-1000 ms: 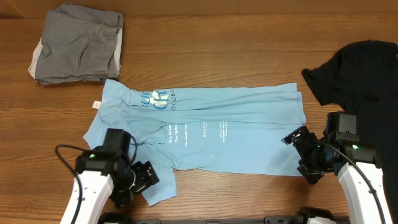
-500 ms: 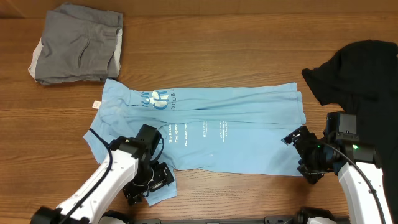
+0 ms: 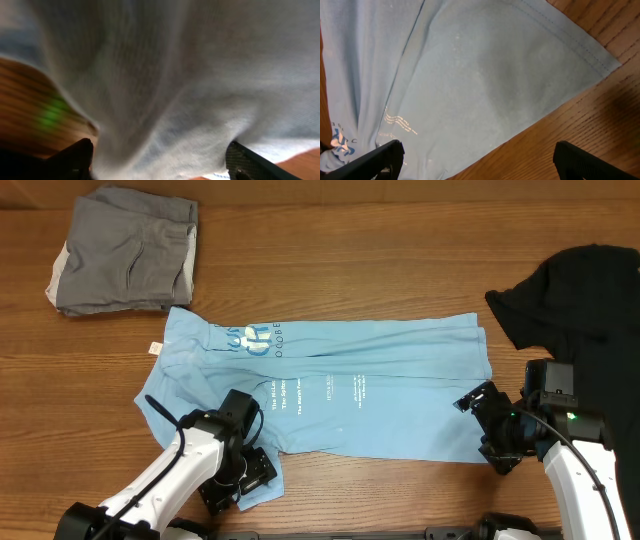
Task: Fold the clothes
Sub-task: 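Grasp the lower edge with the left and right grippers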
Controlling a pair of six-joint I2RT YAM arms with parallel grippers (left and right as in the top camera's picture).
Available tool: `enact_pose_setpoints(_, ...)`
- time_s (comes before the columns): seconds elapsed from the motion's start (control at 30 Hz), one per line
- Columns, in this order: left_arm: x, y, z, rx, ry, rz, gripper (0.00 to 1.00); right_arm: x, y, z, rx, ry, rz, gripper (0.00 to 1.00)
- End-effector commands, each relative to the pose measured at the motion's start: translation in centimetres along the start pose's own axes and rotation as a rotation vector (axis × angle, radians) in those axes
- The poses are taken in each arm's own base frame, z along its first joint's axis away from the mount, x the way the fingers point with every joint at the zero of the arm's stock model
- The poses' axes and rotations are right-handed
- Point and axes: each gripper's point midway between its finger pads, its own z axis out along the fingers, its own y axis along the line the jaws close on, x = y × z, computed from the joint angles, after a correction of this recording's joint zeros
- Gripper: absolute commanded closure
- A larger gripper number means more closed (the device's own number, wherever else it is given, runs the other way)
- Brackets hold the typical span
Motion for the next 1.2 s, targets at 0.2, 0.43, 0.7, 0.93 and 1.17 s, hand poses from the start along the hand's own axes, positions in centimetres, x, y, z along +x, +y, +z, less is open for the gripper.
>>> enact_pose_setpoints(0.2, -0.1, 0.0, 1.0, 0.011, -0.006, 0.002, 0.20, -0.5, 0.2, 0.1, -0.009, -0.021, -0.005, 0.00)
enact_pose_setpoints(0.43, -0.1, -0.1, 1.0, 0.015, -0.007, 0.010, 0.30, -2.0, -0.2, 0.1, 0.022, -0.099, 0.071, 0.07)
enact_pose_setpoints(0.7, -0.1, -0.2, 1.0, 0.022, -0.005, 0.011, 0.32, -3.3, -1.5, 2.5, 0.138, -0.087, 0.149, 0.07)
enact_pose_setpoints(0.93, -0.2, -0.4, 1.0, 0.029, -0.011, 0.013, 0.32, -3.5, -4.1, 5.2, 0.279, -0.010, 0.275, 0.11)
enact_pose_setpoints(1.17, -0.2, -0.4, 1.0, 0.029, -0.011, 0.020, 0.32, -3.5, -6.4, 5.5, 0.311, 0.009, 0.384, 0.14)
